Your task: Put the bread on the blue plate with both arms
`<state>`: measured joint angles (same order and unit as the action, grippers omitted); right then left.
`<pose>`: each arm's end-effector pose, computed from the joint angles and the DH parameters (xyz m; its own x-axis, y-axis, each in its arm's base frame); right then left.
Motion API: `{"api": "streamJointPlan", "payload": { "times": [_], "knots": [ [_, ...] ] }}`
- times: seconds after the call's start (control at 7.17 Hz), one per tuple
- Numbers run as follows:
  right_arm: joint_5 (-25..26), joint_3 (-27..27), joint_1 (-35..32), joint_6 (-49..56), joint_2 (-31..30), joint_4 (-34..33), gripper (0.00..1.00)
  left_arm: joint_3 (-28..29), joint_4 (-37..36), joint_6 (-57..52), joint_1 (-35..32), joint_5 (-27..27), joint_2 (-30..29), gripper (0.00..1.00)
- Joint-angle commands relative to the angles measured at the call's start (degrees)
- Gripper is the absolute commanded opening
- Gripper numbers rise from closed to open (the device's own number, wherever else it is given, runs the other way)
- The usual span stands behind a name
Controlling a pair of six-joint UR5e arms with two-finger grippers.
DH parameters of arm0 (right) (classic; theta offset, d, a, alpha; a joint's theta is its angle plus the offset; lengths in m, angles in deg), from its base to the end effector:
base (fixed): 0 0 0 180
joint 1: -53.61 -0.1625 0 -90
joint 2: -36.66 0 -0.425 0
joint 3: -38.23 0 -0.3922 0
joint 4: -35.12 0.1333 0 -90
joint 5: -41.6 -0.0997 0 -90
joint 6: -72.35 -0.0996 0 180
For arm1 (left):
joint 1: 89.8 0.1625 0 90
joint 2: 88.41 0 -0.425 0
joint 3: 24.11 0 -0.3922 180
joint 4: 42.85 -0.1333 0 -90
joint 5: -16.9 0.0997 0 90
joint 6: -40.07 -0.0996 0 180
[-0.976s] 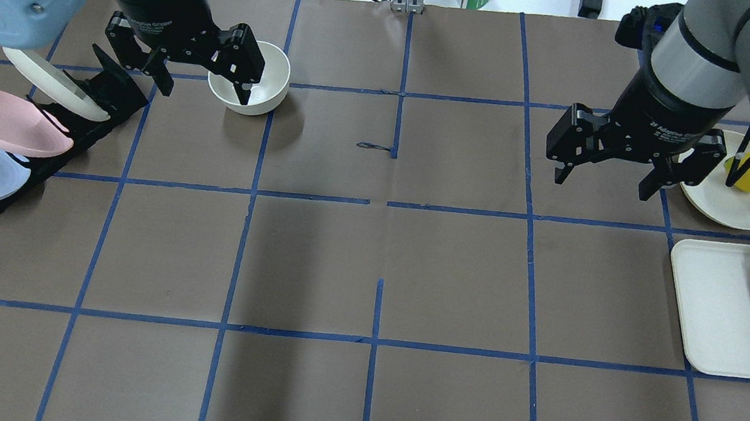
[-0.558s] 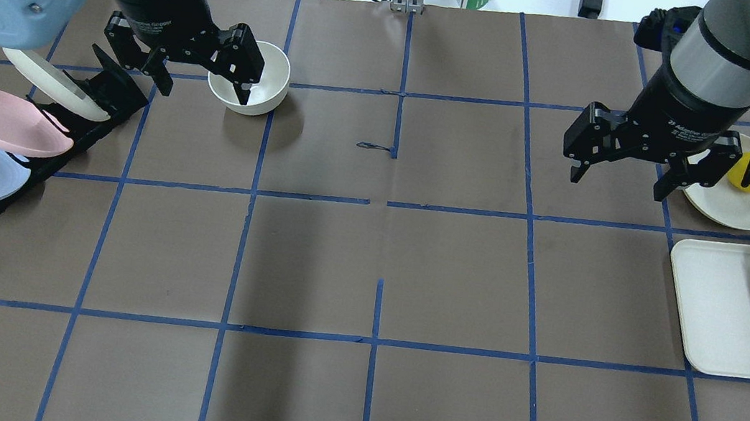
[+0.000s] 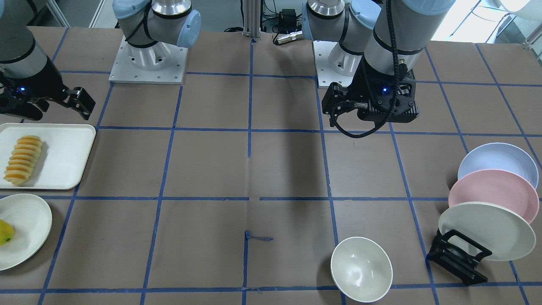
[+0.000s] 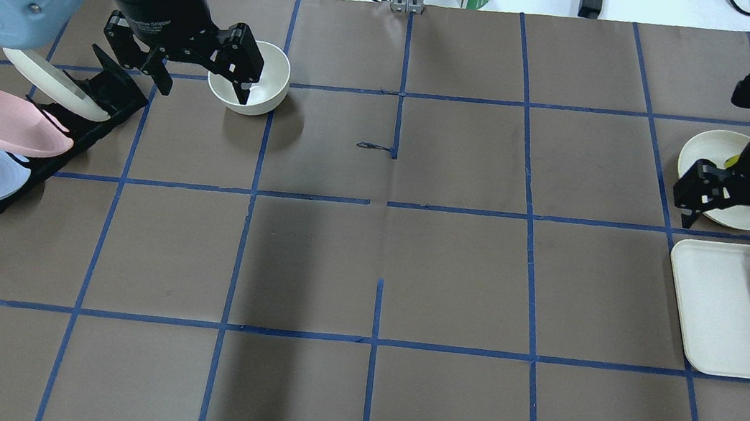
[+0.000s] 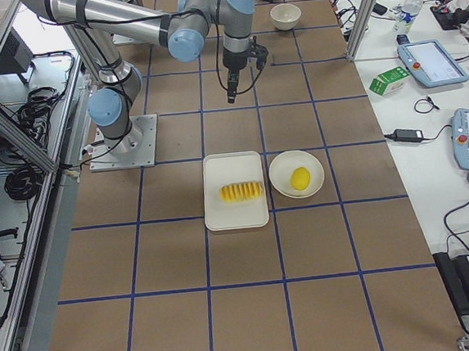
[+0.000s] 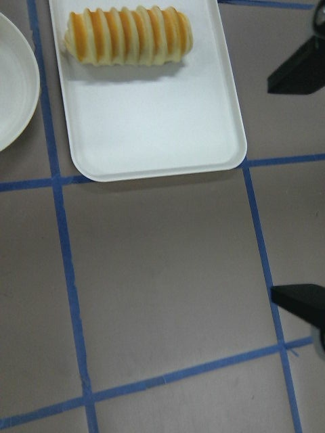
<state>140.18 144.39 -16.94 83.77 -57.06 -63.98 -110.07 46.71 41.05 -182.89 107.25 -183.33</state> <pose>-0.0379 -0.4630 0.3980 -0.9826 0.1283 0.1345 0.1407 0.9863 0.0866 -0.1609 -0.5196 0.4795 -0.9993 0.0369 -0.0062 0.0368 0.9993 0.0076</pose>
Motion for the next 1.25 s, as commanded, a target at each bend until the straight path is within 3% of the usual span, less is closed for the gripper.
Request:
{"api": "streamJointPlan", "payload": {
  "times": [0.0,0.42,0.7,1.12],
  "knots": [
    [-0.14,3.86,6.03,7.88,1.43,-8.95,1.00,0.00,0.08,0.00,0.01,0.00,0.00,1.00],
    [-0.40,4.05,13.65,20.01,8.10,-13.83,1.00,0.00,-0.01,0.08,-0.08,0.00,0.00,1.00],
    [-4.16,3.96,18.58,29.84,13.98,-21.27,1.00,0.00,0.08,0.08,-0.08,0.00,0.00,1.00],
    [-5.15,3.87,23.34,32.34,21.99,-26.30,1.00,-0.09,0.17,0.08,-0.08,0.00,0.09,1.00]
  ]
}}
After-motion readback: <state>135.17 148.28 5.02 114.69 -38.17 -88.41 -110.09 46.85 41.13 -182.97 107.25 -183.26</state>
